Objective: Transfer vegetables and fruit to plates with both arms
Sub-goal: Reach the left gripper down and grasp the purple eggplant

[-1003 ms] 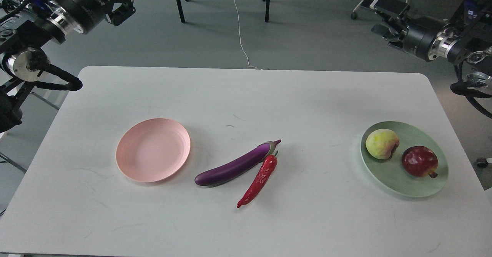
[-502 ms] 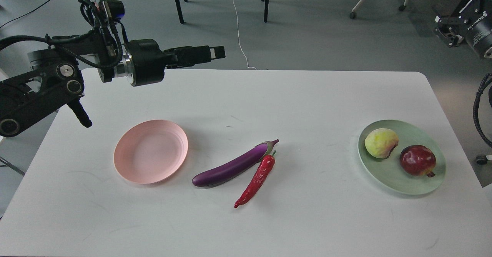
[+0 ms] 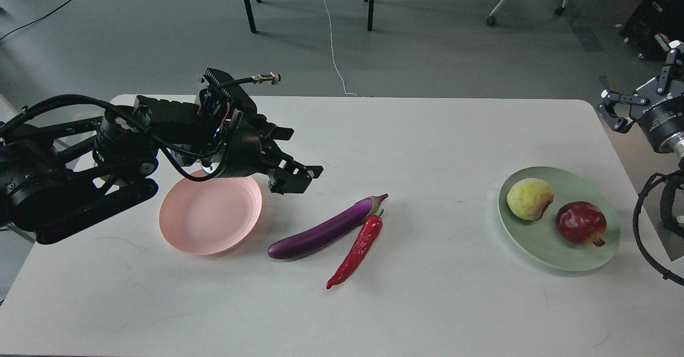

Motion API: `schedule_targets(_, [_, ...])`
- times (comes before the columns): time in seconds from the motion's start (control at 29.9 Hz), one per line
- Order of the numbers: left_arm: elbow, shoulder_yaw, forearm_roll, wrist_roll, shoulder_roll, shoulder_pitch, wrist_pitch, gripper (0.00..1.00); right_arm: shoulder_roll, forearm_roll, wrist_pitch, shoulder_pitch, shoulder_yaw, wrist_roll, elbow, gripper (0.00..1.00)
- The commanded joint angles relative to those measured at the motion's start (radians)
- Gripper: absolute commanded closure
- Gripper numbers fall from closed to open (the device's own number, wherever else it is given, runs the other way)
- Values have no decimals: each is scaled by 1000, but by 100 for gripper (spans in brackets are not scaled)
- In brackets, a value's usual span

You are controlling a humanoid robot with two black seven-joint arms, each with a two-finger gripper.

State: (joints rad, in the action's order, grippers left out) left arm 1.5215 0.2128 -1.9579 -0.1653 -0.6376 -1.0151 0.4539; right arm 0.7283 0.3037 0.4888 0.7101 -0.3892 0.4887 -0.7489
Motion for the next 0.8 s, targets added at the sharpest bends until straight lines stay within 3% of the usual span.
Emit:
schedule_targets(0.0, [5, -81, -146, 16, 70, 7, 0, 2, 6, -5, 0, -11, -7, 0, -13, 1])
schedule_targets(0.27, [-10, -118, -185, 95, 203, 30, 3, 3, 63, -1, 0, -41, -19, 0, -13, 1])
schedule_targets(0.4, [-60, -119, -187, 93, 216, 36, 3, 3, 75, -1, 0, -64, -23, 0, -13, 1])
schedule_targets(0.5, [-89, -136, -187, 89, 213, 59, 3, 25, 83, 0, 0, -66, -23, 0, -13, 1])
schedule_targets(0.77, [-124, -170, -217, 92, 219, 99, -6, 38, 82, 0, 0, -64, -54, 0, -15, 1])
